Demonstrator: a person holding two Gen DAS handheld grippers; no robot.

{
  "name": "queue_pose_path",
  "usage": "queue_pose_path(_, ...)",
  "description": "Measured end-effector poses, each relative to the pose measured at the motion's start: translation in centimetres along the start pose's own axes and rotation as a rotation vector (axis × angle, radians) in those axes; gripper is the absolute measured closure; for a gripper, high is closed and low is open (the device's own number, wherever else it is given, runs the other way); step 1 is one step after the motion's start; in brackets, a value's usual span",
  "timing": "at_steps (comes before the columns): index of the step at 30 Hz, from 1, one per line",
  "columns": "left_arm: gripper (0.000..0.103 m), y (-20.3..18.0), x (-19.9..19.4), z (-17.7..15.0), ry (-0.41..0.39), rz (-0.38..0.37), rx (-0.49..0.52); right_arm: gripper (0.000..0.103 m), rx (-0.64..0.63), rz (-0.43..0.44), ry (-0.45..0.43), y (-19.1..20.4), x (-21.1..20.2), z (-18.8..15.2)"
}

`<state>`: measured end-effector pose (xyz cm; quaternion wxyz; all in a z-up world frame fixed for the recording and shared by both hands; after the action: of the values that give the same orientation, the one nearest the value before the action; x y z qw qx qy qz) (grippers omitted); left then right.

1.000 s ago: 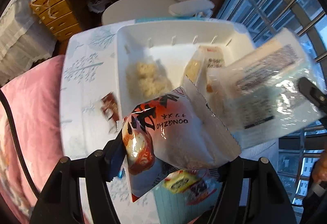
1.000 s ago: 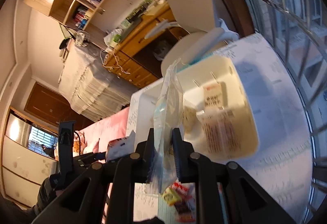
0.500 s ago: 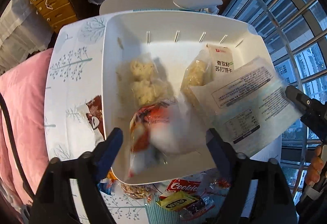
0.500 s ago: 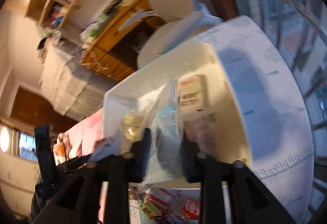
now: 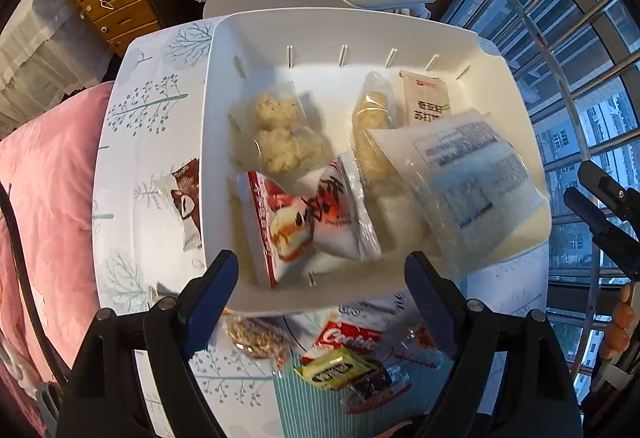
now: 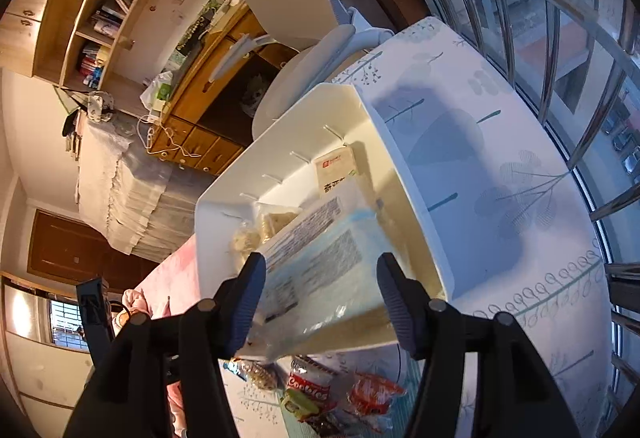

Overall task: Organize snacks
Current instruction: 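Carry both held packs over the white tray and lower them in, then move both open tools back over the snack pile on the table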

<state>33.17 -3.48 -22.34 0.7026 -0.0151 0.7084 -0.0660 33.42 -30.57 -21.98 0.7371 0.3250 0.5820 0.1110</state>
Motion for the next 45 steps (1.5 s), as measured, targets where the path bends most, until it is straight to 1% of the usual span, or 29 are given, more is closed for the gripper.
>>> queue_pose_path(6,0.019,-0.9,-1.7,-2.6,-0.029,0.012,-0.019,0.042,-0.023,0.021,0.012,0.0,-1.6,-1.6)
queue_pose_path(11,0.019,-1.4,-2.8,-5.2,-0.055,0.014,-0.058,0.040,-0.047,0.023,0.038,-0.4,-2.7,-3.1)
queue_pose_path(20,0.019,-2.3,-3.2,-11.0,-0.078,0.019,-0.141,0.039,-0.101,0.023,0.130,-1.6,-3.3,-6.9)
queue_pose_path(28,0.019,-2.2,-3.3,-16.4,-0.095,0.025,-0.225,0.038,-0.167,0.030,0.218,-2.1,-3.0,-10.2)
queue_pose_path(35,0.019,-0.5,-3.0,-19.2,-0.125,0.020,-0.279,0.038,-0.246,-0.016,0.260,-1.8,-2.9,-12.9)
queue_pose_path(41,0.019,1.6,-2.7,-20.4,-0.175,0.015,-0.262,0.038,-0.324,-0.094,0.261,-1.0,-2.4,-14.8)
queue_pose_path(45,0.019,3.1,-2.9,-20.8,-0.200,-0.008,-0.232,0.038,-0.349,-0.142,0.244,-0.1,-1.7,-15.9)
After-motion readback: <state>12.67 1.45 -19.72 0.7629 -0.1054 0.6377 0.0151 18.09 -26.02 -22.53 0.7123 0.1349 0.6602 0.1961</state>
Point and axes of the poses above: each gripper's, at about its wrist camera, not at the fingertips, and x roughly the way its jaws point, y to its left, z to its top, the point moved 2 cm from there along x, roughly the way its jaws point, and after that the axes turned 11 degrees about y, right-handed, at the moved point
